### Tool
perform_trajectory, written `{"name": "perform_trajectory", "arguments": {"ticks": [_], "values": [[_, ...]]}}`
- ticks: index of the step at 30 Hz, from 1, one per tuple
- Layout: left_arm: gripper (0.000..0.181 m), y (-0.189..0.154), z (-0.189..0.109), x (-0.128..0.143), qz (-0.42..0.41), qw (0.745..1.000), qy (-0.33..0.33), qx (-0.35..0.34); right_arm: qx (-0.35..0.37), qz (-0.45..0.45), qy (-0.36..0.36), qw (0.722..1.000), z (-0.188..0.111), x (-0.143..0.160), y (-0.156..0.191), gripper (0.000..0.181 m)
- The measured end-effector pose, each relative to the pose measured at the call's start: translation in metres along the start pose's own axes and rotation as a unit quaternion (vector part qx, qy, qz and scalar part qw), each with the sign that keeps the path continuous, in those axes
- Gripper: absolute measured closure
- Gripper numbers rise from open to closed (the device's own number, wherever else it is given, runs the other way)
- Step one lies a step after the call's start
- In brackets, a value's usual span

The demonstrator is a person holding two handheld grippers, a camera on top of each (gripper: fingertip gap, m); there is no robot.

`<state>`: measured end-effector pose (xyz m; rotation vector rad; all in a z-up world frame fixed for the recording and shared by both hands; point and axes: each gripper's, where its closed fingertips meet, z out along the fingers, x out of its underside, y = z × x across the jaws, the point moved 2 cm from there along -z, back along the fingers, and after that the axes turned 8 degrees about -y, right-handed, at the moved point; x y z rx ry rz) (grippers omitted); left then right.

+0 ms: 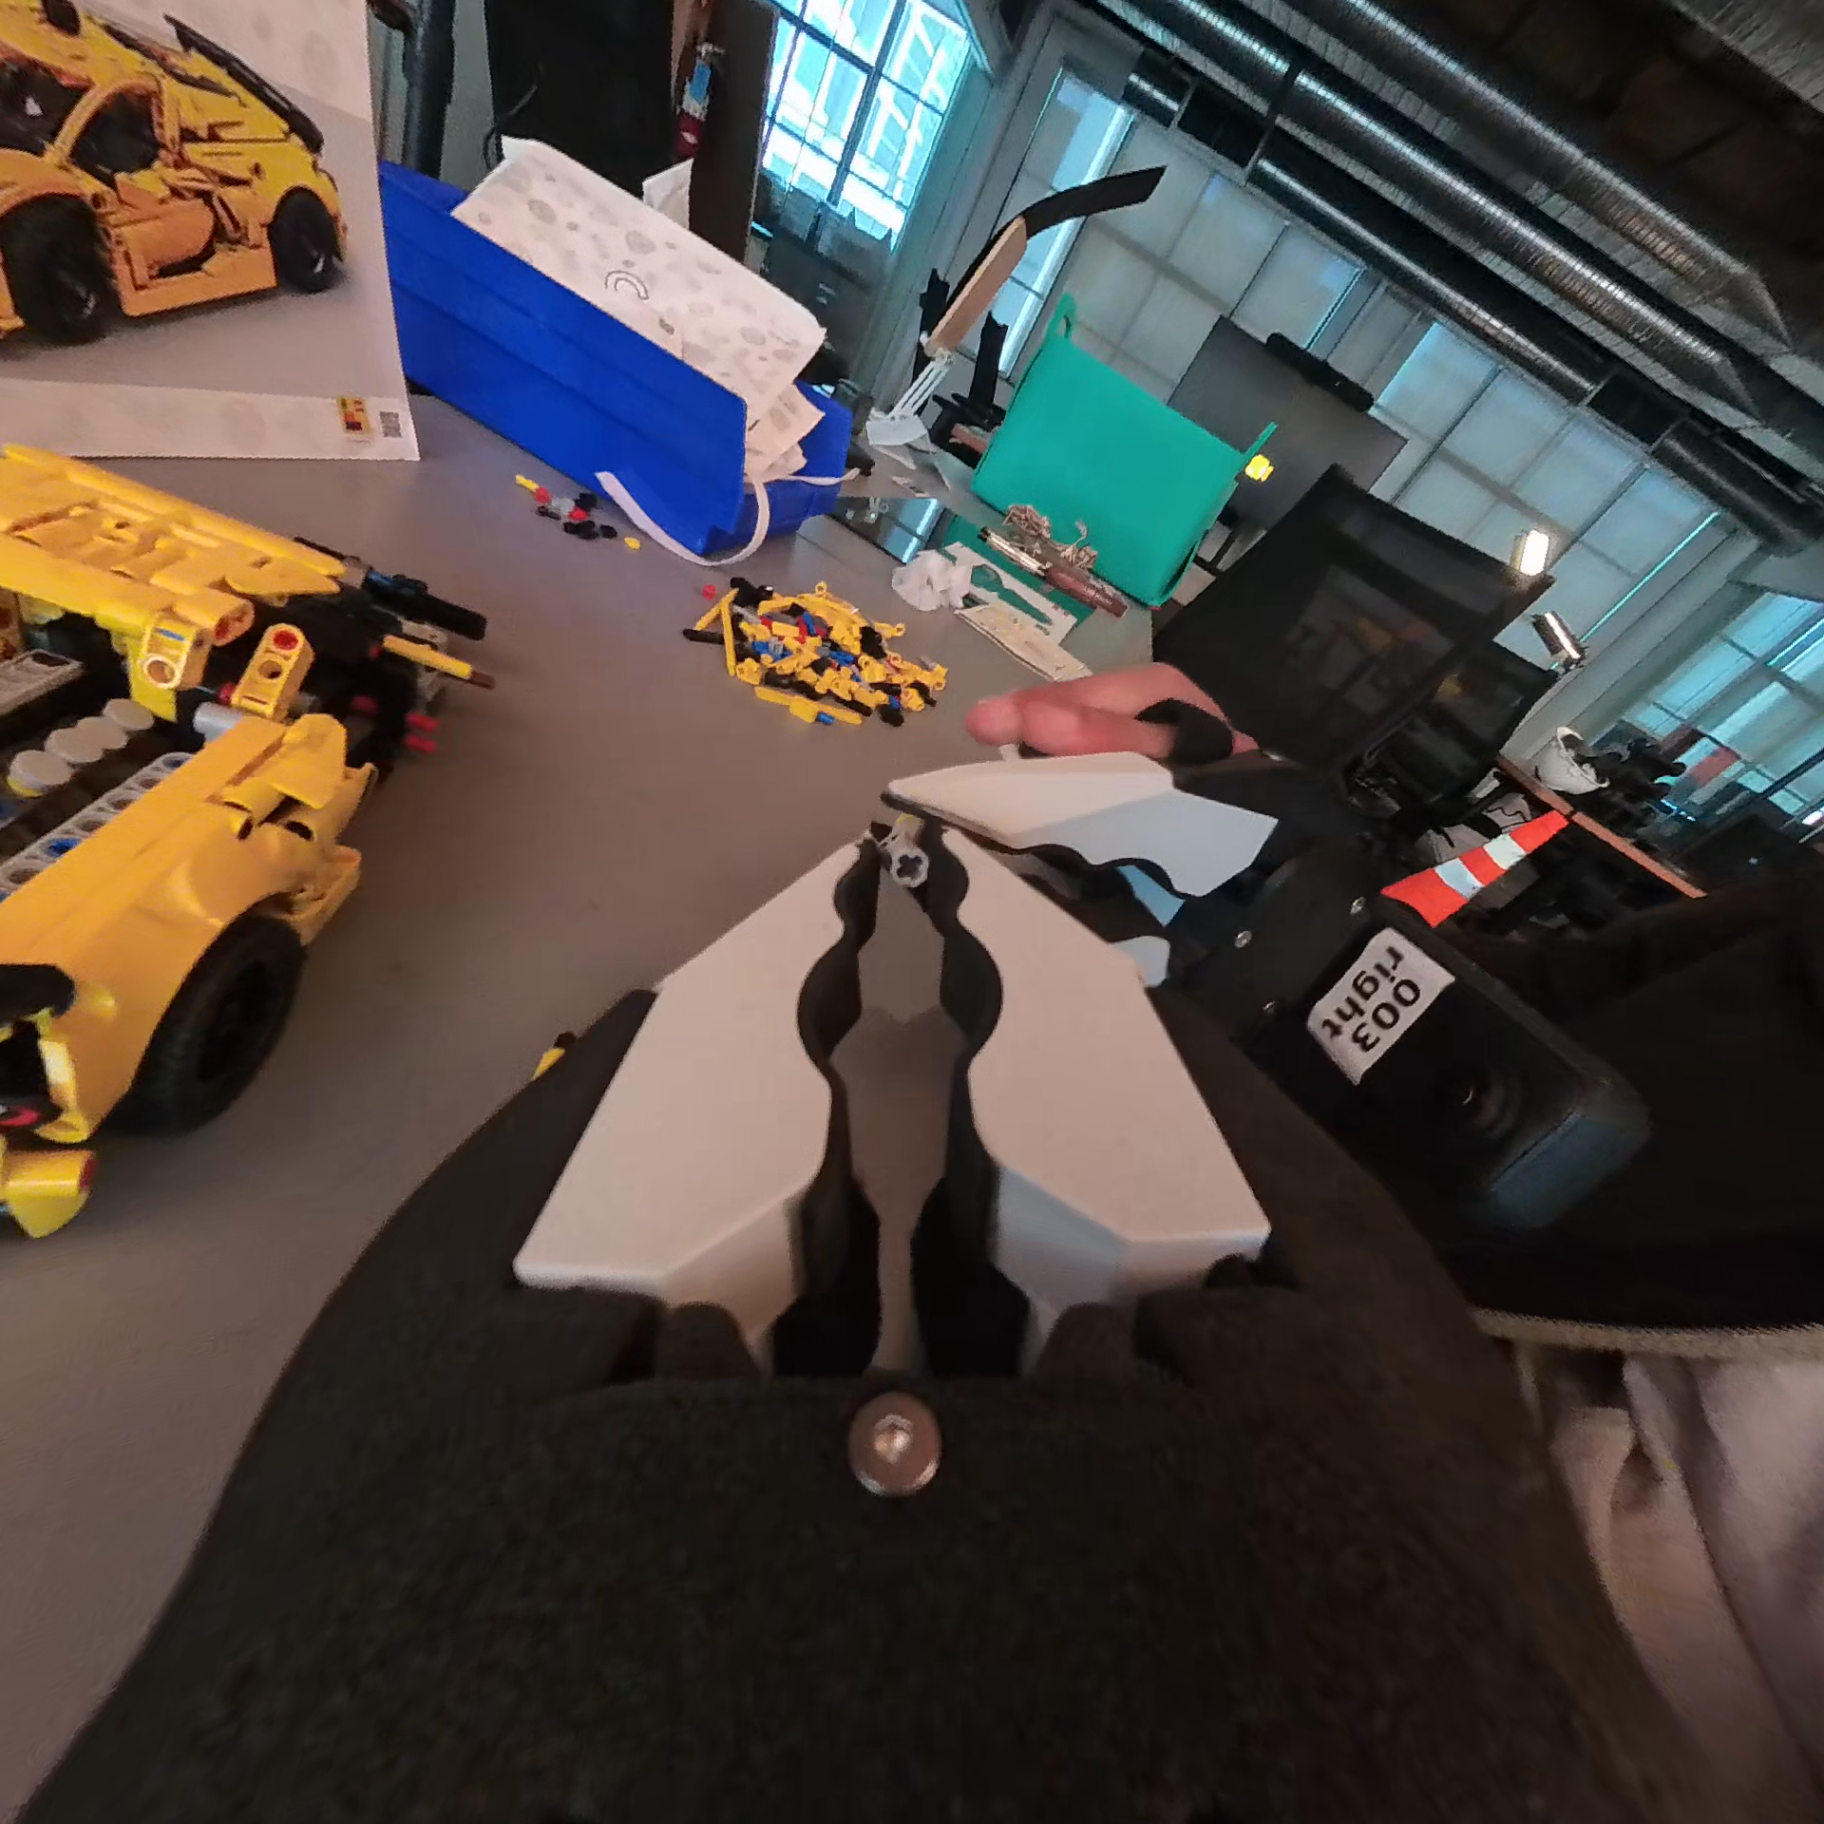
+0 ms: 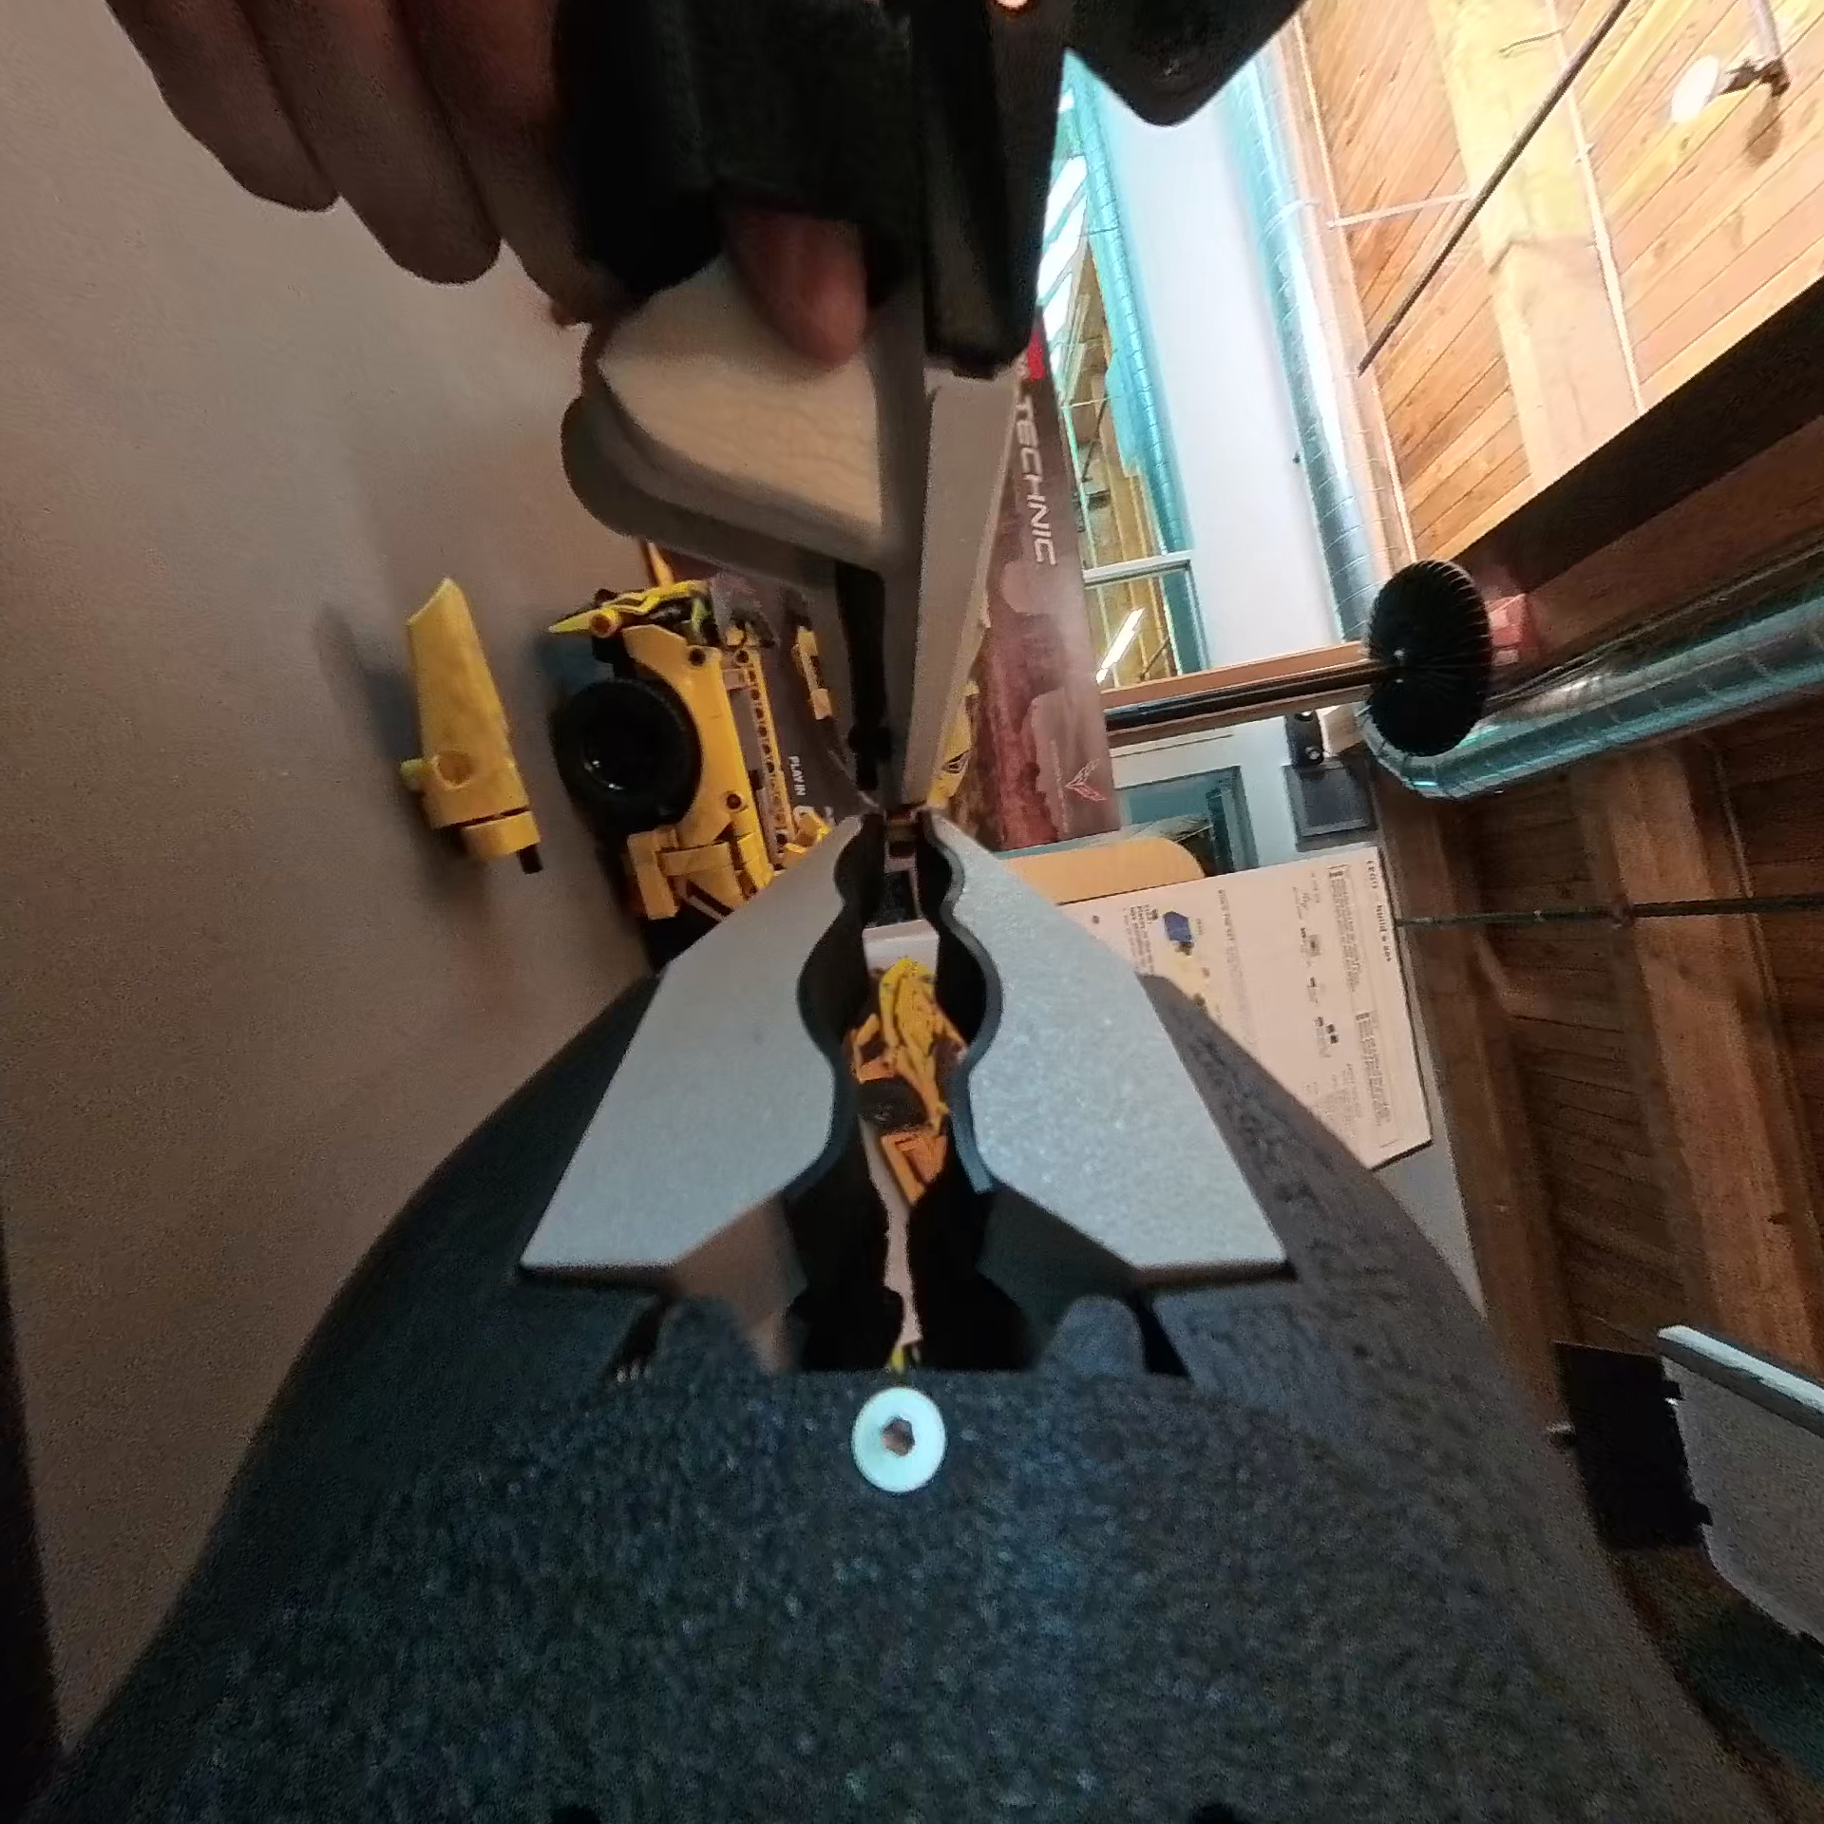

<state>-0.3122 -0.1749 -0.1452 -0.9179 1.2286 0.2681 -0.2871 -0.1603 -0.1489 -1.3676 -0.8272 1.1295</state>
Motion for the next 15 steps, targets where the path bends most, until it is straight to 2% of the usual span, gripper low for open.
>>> {"name": "perform_trajectory", "arguments": {"ticks": [15], "values": [[0.174,0.0015,-0.0018,0.0039,0.023,1.0,0.016,-0.01,-0.033,0.073,-0.013,0.997,-0.0018,0.0037,0.0036,0.176]]}}
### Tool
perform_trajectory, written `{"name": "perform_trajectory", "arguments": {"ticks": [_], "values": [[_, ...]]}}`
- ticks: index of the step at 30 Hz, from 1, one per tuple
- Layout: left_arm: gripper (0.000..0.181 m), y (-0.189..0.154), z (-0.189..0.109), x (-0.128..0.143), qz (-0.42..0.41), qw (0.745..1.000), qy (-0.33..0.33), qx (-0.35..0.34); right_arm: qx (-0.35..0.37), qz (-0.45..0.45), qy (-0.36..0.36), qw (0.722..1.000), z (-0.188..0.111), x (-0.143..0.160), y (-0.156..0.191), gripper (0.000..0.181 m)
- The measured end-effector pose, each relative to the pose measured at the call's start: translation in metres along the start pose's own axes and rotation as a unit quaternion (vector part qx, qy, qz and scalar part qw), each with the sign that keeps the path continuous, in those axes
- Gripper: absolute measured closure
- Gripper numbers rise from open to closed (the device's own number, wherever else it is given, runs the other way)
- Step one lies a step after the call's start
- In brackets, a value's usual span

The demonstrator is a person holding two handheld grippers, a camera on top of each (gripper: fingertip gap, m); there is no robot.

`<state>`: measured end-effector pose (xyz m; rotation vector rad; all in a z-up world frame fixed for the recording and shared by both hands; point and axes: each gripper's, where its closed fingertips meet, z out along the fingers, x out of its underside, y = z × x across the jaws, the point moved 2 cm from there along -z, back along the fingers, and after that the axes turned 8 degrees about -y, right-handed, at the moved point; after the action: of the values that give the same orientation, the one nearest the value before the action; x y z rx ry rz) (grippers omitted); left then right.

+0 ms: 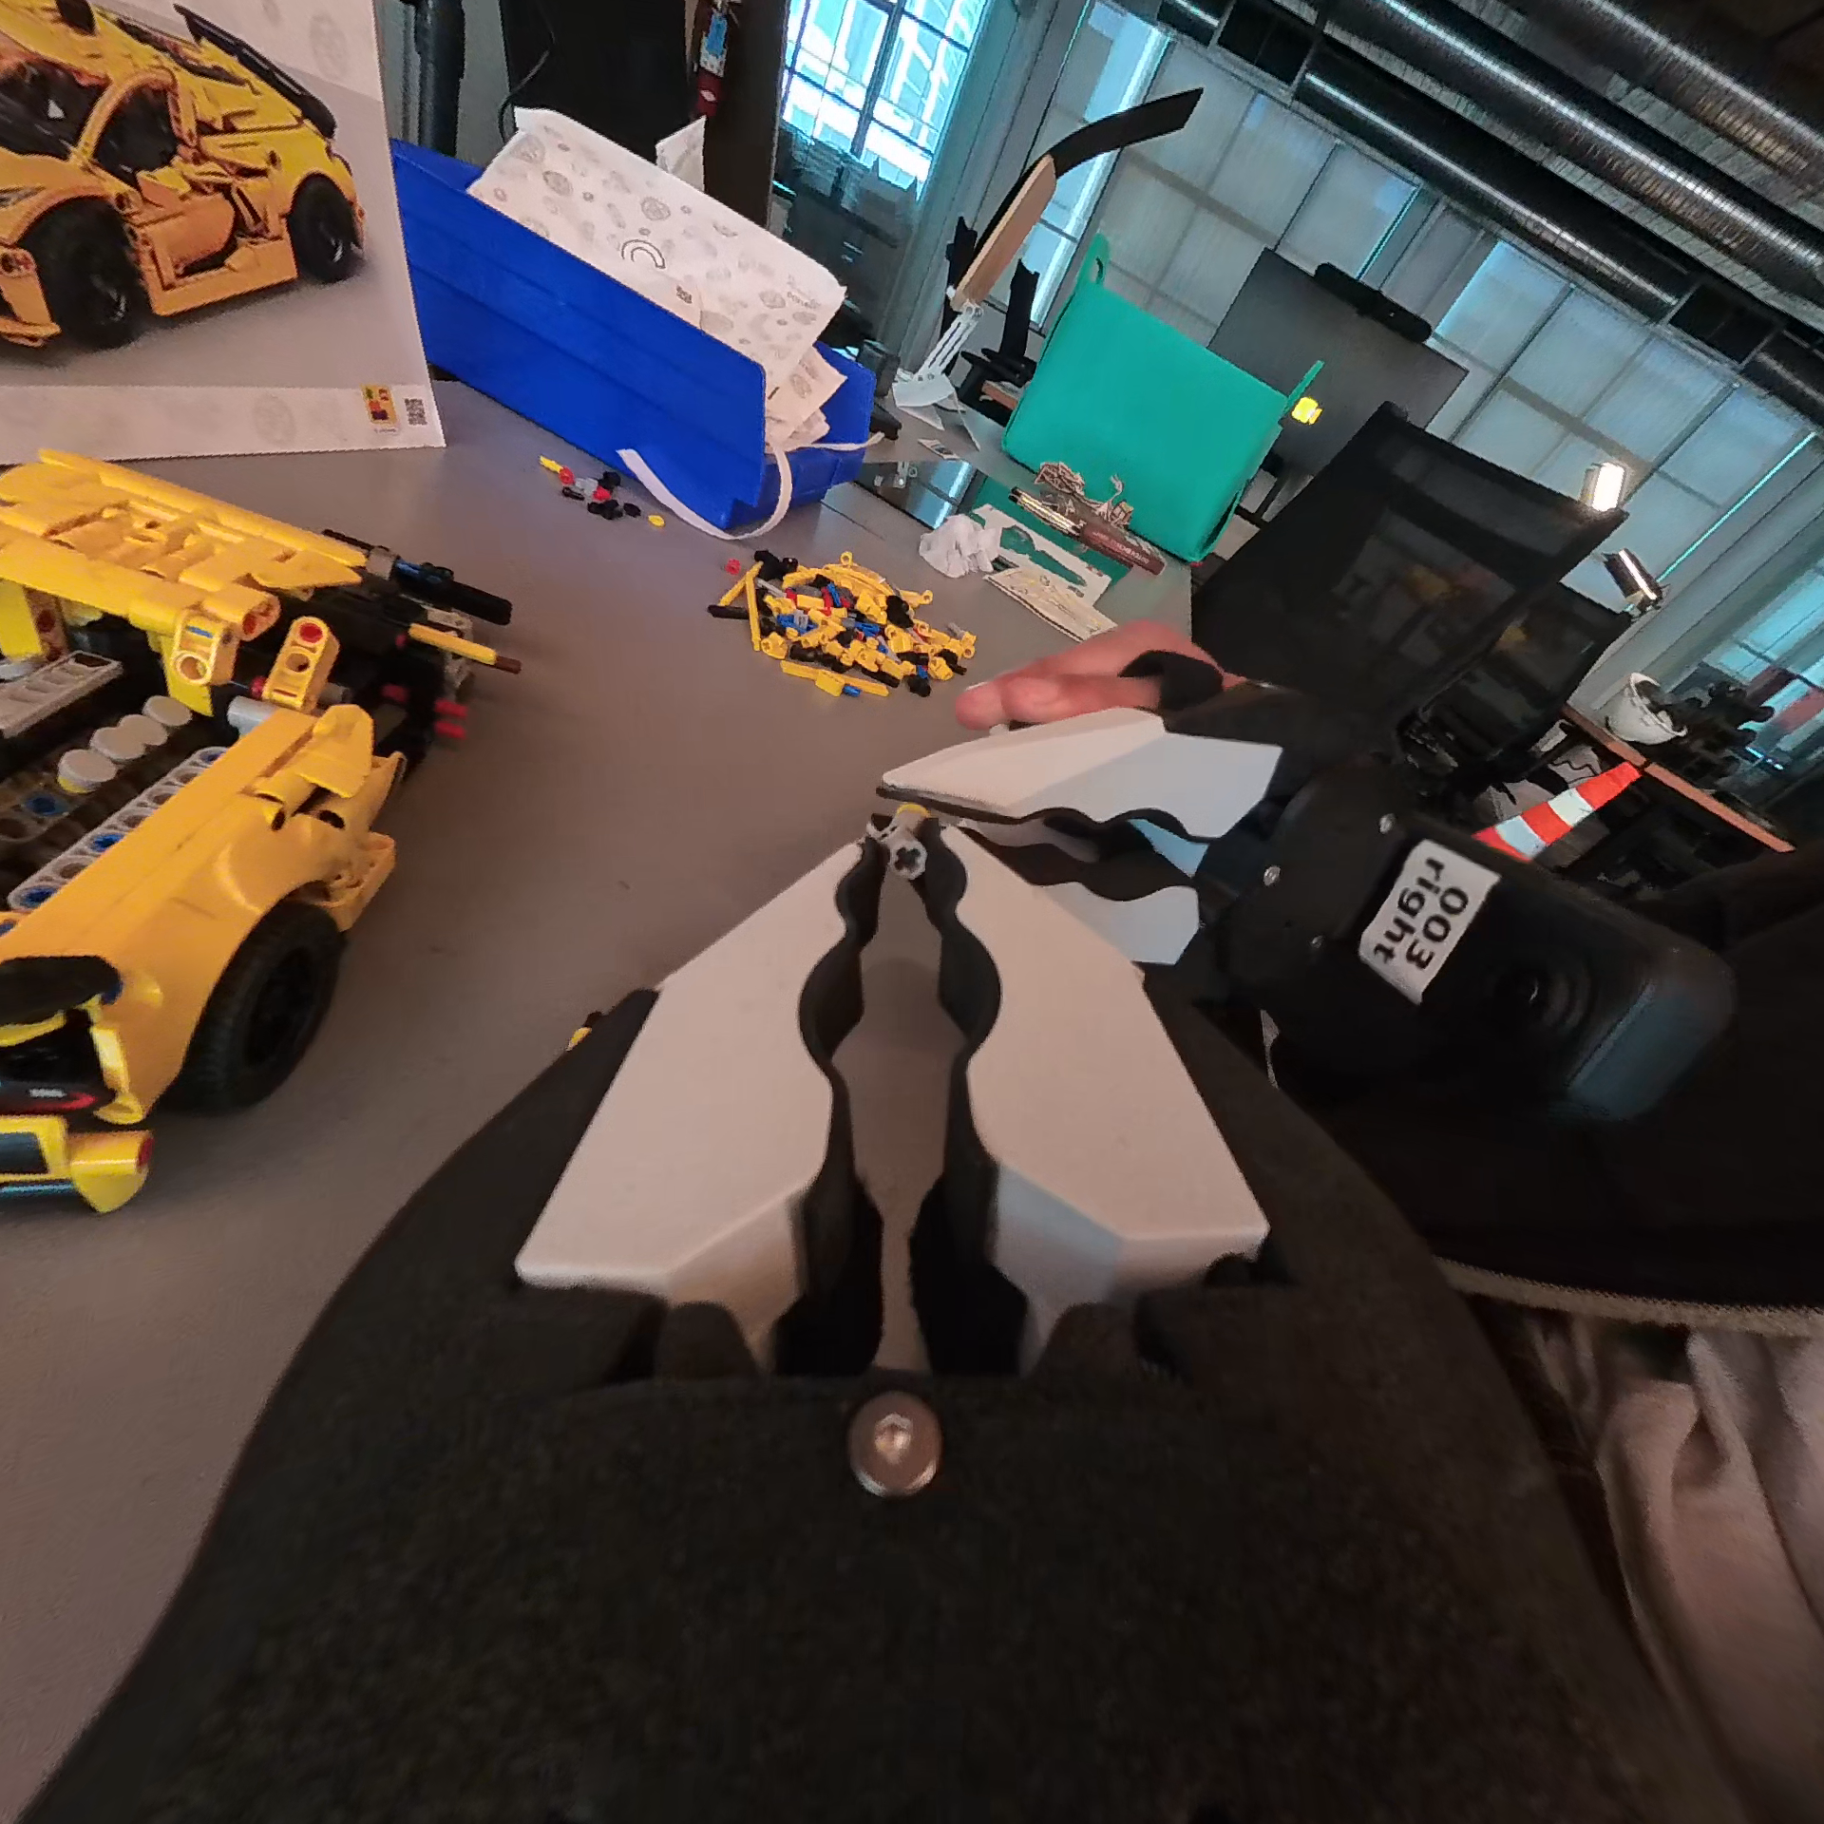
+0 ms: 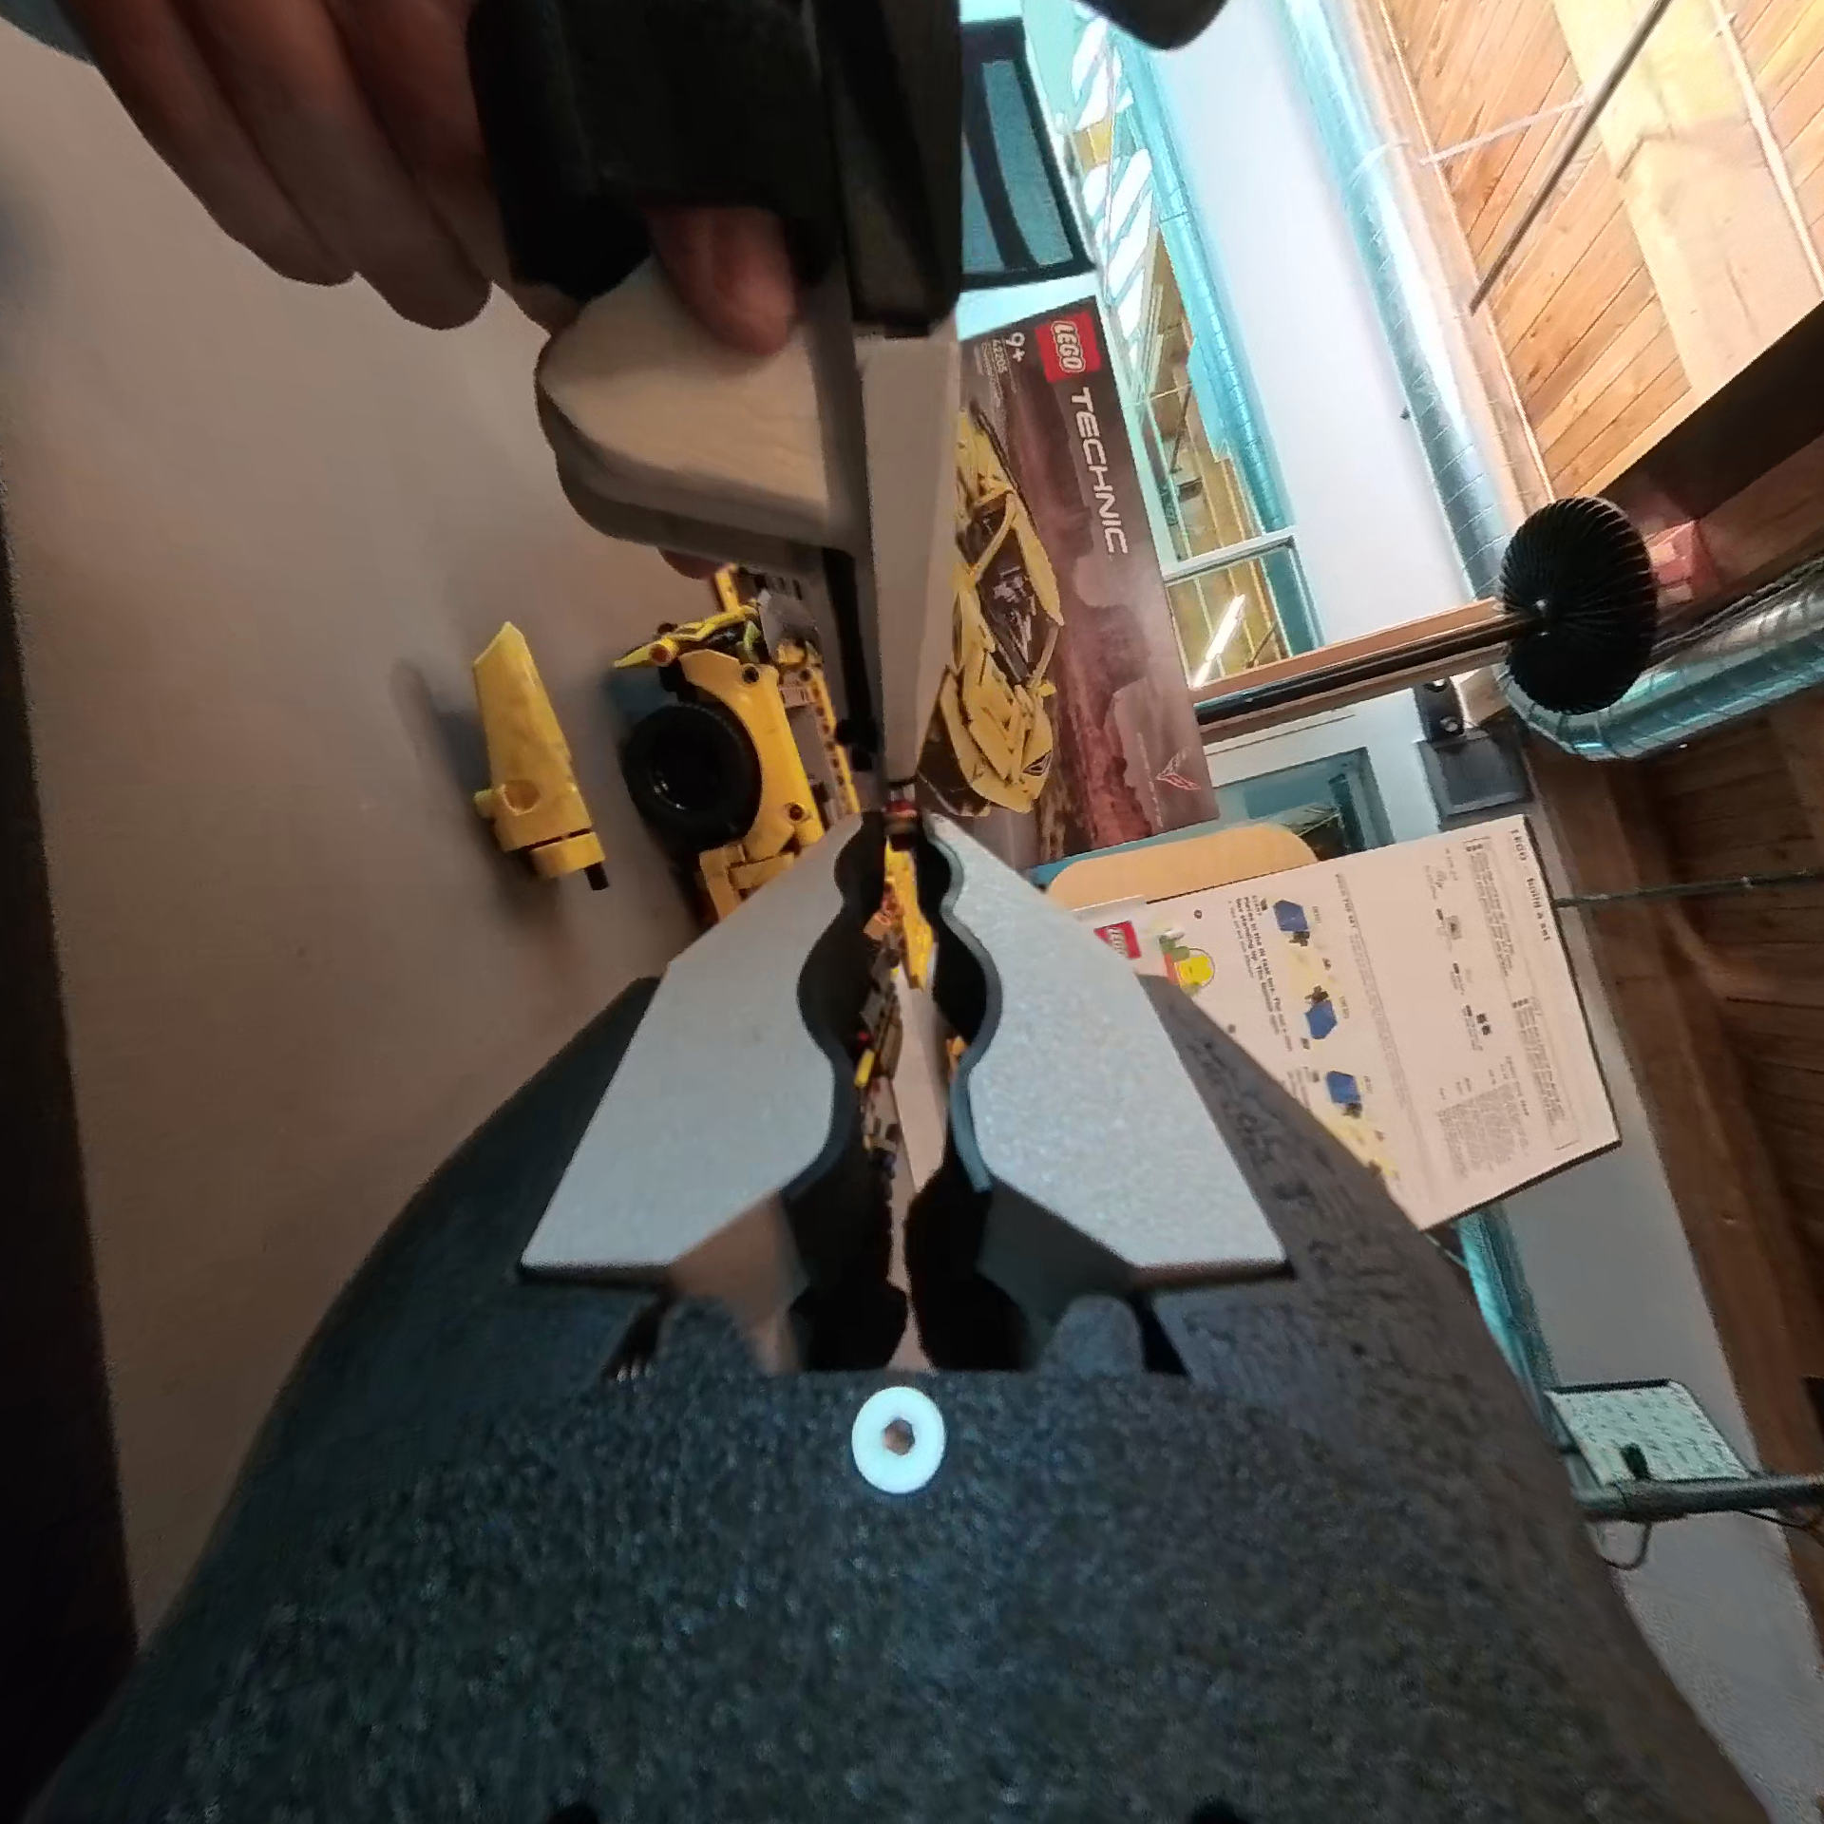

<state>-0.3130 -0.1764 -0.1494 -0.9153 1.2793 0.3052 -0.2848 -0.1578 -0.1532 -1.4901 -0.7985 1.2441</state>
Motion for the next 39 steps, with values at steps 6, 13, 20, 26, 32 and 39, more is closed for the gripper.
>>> {"name": "perform_trajectory", "arguments": {"ticks": [6,13,20,26,32,39], "values": [[0.175,-0.003,0.0,0.004,0.012,1.0,0.011,0.005,-0.03,0.051,-0.018,0.998,-0.005,0.002,0.004,0.176],[0.176,-0.021,-0.002,0.004,0.017,0.998,0.008,0.064,-0.154,0.353,-0.135,0.913,-0.023,-0.009,0.001,0.176],[0.175,0.008,-0.038,-0.04,-0.053,0.987,-0.147,0.025,-0.13,0.62,-0.24,0.735,-0.059,0.032,-0.062,0.177],[0.174,-0.022,-0.038,-0.05,-0.063,0.976,-0.174,0.118,-0.006,0.586,0.083,0.806,-0.051,0.16,-0.05,0.176],[0.174,-0.016,-0.018,-0.032,-0.057,0.989,-0.112,0.083,0.062,0.505,0.417,0.753,-0.146,0.304,-0.046,0.171],[0.174,-0.009,-0.012,-0.029,-0.095,0.987,-0.11,0.074,0.071,0.598,0.359,0.714,-0.153,0.307,-0.053,0.154]]}}
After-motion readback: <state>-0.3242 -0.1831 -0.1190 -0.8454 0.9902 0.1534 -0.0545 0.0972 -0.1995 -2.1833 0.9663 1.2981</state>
